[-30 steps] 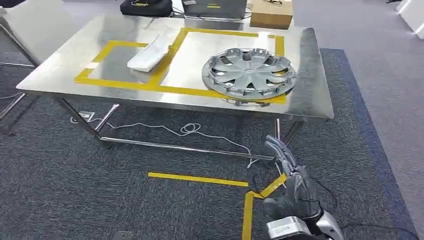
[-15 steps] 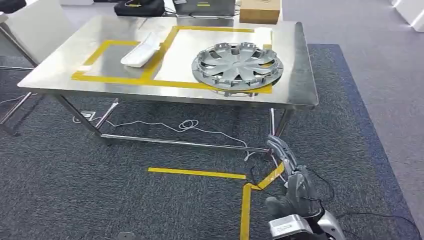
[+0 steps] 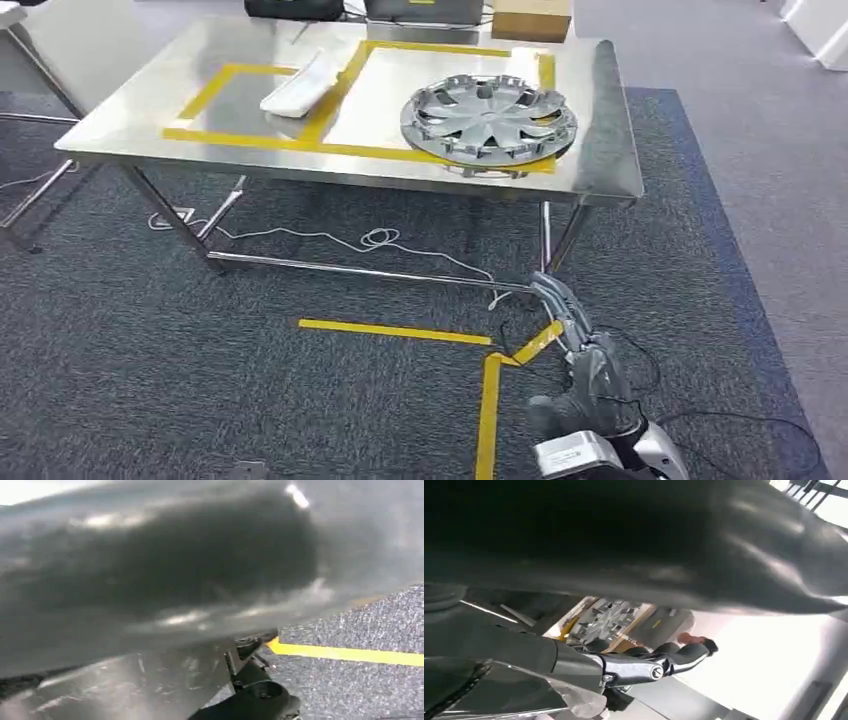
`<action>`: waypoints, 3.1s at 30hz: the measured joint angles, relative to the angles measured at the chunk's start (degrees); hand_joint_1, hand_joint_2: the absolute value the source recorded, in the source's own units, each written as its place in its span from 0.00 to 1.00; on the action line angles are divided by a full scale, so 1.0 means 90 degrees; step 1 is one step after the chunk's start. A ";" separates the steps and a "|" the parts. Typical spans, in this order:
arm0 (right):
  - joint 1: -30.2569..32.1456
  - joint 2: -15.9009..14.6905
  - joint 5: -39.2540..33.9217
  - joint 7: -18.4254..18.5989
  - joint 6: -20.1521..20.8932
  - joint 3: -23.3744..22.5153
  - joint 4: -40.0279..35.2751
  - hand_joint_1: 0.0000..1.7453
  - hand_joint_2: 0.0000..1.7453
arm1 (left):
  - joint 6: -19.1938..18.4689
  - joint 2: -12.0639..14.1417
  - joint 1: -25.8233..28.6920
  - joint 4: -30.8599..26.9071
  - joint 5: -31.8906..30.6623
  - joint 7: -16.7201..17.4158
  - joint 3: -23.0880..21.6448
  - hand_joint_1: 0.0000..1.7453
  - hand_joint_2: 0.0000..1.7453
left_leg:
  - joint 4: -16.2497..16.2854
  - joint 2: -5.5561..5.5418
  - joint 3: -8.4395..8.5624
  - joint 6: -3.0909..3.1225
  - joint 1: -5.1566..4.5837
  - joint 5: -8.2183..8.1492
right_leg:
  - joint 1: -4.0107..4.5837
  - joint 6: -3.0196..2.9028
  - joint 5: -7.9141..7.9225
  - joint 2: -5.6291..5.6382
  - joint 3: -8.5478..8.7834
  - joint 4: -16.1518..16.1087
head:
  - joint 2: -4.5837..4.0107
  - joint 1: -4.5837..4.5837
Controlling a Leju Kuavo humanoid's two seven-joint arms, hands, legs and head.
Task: Take the parts from the cabinet and place them on the table.
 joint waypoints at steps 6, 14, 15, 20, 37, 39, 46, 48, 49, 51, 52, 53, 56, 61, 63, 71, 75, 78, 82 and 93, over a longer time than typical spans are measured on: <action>0.0012 0.0000 0.0015 0.0002 -0.0010 -0.0002 -0.0002 0.00 0.00 | 0.0000 -0.0015 0.0009 0.0000 -0.0082 0.0000 0.0005 0.00 0.00 | 0.0111 0.0016 -0.0455 -0.0035 -0.0013 0.0265 | -0.0035 0.0061 0.0093 -0.0003 0.0297 0.0444 | 0.0000 -0.0007; 0.0027 0.0000 0.0036 0.0010 -0.0015 0.0002 -0.0012 0.00 0.00 | 0.0010 -0.0024 0.0014 -0.0002 -0.0107 0.0051 0.0005 0.00 0.00 | 0.0424 -0.0014 -0.0700 -0.0313 -0.0028 0.0127 | -0.0051 -0.0223 0.0255 -0.0015 0.0848 -0.0832 | 0.0000 -0.0024; 0.0028 0.0000 0.0036 0.0017 -0.0012 0.0007 -0.0012 0.00 0.00 | 0.0010 -0.0022 0.0020 -0.0002 -0.0107 0.0053 0.0007 0.00 0.00 | 0.0786 -0.0016 -0.0796 -0.0344 -0.0022 -0.0278 | -0.0048 -0.0275 0.0306 -0.0023 0.0782 -0.0830 | 0.0000 -0.0044; 0.0028 0.0000 0.0036 0.0032 -0.0010 0.0010 -0.0010 0.00 0.00 | -0.0007 -0.0012 0.0022 0.0000 -0.0151 0.0056 0.0005 0.00 0.00 | 0.1974 -0.0016 -0.0834 -0.0372 -0.0006 -0.0663 | -0.0015 -0.0284 0.0545 -0.0036 0.0500 -0.0766 | 0.0000 -0.0041; 0.0020 0.0000 0.0046 0.0087 -0.0019 0.0032 -0.0007 0.00 0.00 | -0.0015 0.0010 0.0021 0.0000 -0.0194 0.0041 0.0007 0.00 0.00 | 0.0071 0.0016 -0.0343 -0.0037 -0.0052 0.0185 | 0.0002 -0.0004 0.0330 -0.0012 0.0428 0.0149 | 0.0000 0.0010; 0.0010 0.0000 0.0058 0.0085 -0.0024 0.0032 -0.0010 0.00 0.00 | -0.0015 0.0010 0.0024 0.0000 -0.0194 0.0012 0.0007 0.00 0.00 | 0.0122 0.0011 -0.0391 -0.0084 -0.0084 0.0214 | 0.0027 -0.0034 0.0196 -0.0012 0.1068 -0.0743 | 0.0000 0.0010; 0.0024 0.0000 0.0075 0.0061 -0.0039 0.0056 -0.0010 0.00 0.00 | -0.0015 0.0015 0.0030 -0.0002 -0.0206 -0.0012 0.0007 0.00 0.00 | 0.0944 -0.0017 -0.0734 -0.0356 -0.0044 -0.0388 | -0.0014 -0.0311 0.0306 -0.0024 0.0892 -0.0897 | 0.0000 -0.0024; 0.0024 0.0000 0.0080 0.0061 -0.0041 0.0073 -0.0007 0.00 0.00 | -0.0012 0.0019 0.0037 -0.0002 -0.0206 -0.0012 0.0007 0.00 0.00 | 0.1949 -0.0017 -0.1087 -0.0403 -0.0021 -0.0830 | -0.0002 -0.0319 0.0353 -0.0031 0.0852 -0.0872 | 0.0000 -0.0027; 0.0024 0.0000 0.0085 0.0061 -0.0039 0.0075 -0.0007 0.00 0.00 | -0.0010 0.0022 0.0044 -0.0002 -0.0202 -0.0012 0.0007 0.00 0.00 | 0.2140 -0.0017 -0.1129 -0.0408 -0.0015 -0.0830 | 0.0000 -0.0316 0.0364 -0.0031 0.0825 -0.0855 | 0.0000 -0.0024; 0.0020 0.0000 0.0087 0.0063 -0.0039 0.0078 -0.0007 0.00 0.00 | -0.0010 0.0022 0.0049 -0.0002 -0.0199 -0.0012 0.0007 0.00 0.00 | 0.1648 -0.0017 -0.0826 -0.0390 -0.0012 -0.0384 | 0.0000 -0.0311 0.0360 -0.0028 0.0791 -0.0797 | 0.0000 -0.0027; 0.0017 0.0000 0.0087 0.0066 -0.0039 0.0083 -0.0007 0.00 0.00 | -0.0010 0.0024 0.0048 -0.0002 -0.0192 -0.0012 0.0007 0.00 0.00 | 0.1108 -0.0018 -0.0558 -0.0364 -0.0013 -0.0091 | 0.0002 -0.0297 0.0348 -0.0021 0.0792 -0.0775 | 0.0000 -0.0027; 0.0011 0.0000 0.0085 0.0066 -0.0036 0.0092 -0.0007 0.00 0.00 | -0.0010 0.0024 0.0048 -0.0002 -0.0192 -0.0012 0.0007 0.00 0.00 | 0.0517 -0.0022 -0.0284 -0.0322 -0.0014 0.0148 | 0.0005 -0.0283 0.0332 -0.0018 0.0794 -0.0759 | 0.0000 -0.0027; 0.0001 0.0000 0.0068 0.0083 -0.0034 0.0114 -0.0005 0.00 0.00 | -0.0007 0.0027 0.0049 0.0000 -0.0189 -0.0012 0.0010 0.00 0.00 | 0.0267 -0.0029 -0.0196 -0.0241 -0.0060 0.0059 | 0.0027 -0.0204 0.0364 -0.0006 0.0718 -0.0738 | 0.0000 -0.0017; -0.0012 0.0000 0.0061 0.0085 -0.0032 0.0126 -0.0007 0.00 0.00 | -0.0007 0.0012 0.0043 0.0000 -0.0185 -0.0012 0.0012 0.00 0.00 | 0.0063 -0.0015 -0.0230 -0.0059 0.0004 0.0102 | 0.0021 -0.0041 -0.0102 -0.0001 0.0312 -0.0078 | 0.0000 0.0029; -0.0001 0.0000 0.0056 0.0092 -0.0022 0.0126 0.0007 0.00 0.00 | -0.0017 0.0010 0.0055 0.0000 -0.0182 -0.0002 0.0012 0.00 0.00 | 0.0074 -0.0010 -0.0274 -0.0047 -0.0006 0.0120 | 0.0008 -0.0003 -0.0528 -0.0002 -0.0172 0.0966 | 0.0000 0.0039; -0.0125 0.0000 0.0095 0.0124 -0.0009 0.0238 0.0201 0.00 0.00 | -0.0158 0.0102 0.0049 -0.0002 -0.0158 0.0260 0.0051 0.00 0.00 | 0.0211 -0.0027 -0.0384 -0.0146 -0.0073 0.0121 | -0.0010 -0.0080 0.0403 0.0018 0.0603 -0.0721 | 0.0000 0.0020; -0.0139 0.0000 0.0097 0.0124 -0.0029 0.0265 0.0304 0.00 0.00 | -0.0136 0.0131 0.0065 -0.0002 -0.0097 0.0272 0.0070 0.00 0.00 | 0.0192 -0.0029 -0.0395 -0.0042 -0.0065 0.0180 | 0.0021 -0.0095 0.0416 0.0017 0.0579 -0.0712 | 0.0000 0.0027; -0.0183 0.0000 0.0097 0.0124 -0.0039 0.0291 0.0367 0.00 0.00 | -0.0126 0.0148 0.0067 -0.0002 -0.0087 0.0272 0.0107 0.00 0.00 | 0.0160 -0.0031 -0.0393 -0.0089 -0.0050 0.0215 | 0.0037 -0.0127 0.0426 0.0014 0.0567 -0.0706 | 0.0000 0.0027; -0.0223 0.0000 0.0104 0.0131 -0.0046 0.0316 0.0447 0.00 0.00 | -0.0114 0.0187 0.0066 -0.0002 -0.0056 0.0270 0.0141 0.00 0.00 | 0.0182 -0.0030 -0.0406 -0.0092 -0.0051 0.0213 | 0.0029 -0.0138 0.0439 0.0011 0.0559 -0.0701 | 0.0000 0.0027; -0.0511 0.0000 0.0027 0.0119 0.0165 0.0393 0.0690 0.00 0.00 | -0.0107 0.0185 0.0075 -0.0002 0.0155 0.0226 0.0335 0.00 0.00 | -0.0039 -0.0030 -0.0427 -0.0071 0.0012 0.0371 | -0.0034 0.0092 -0.0548 0.0003 -0.0292 0.1132 | 0.0000 0.0051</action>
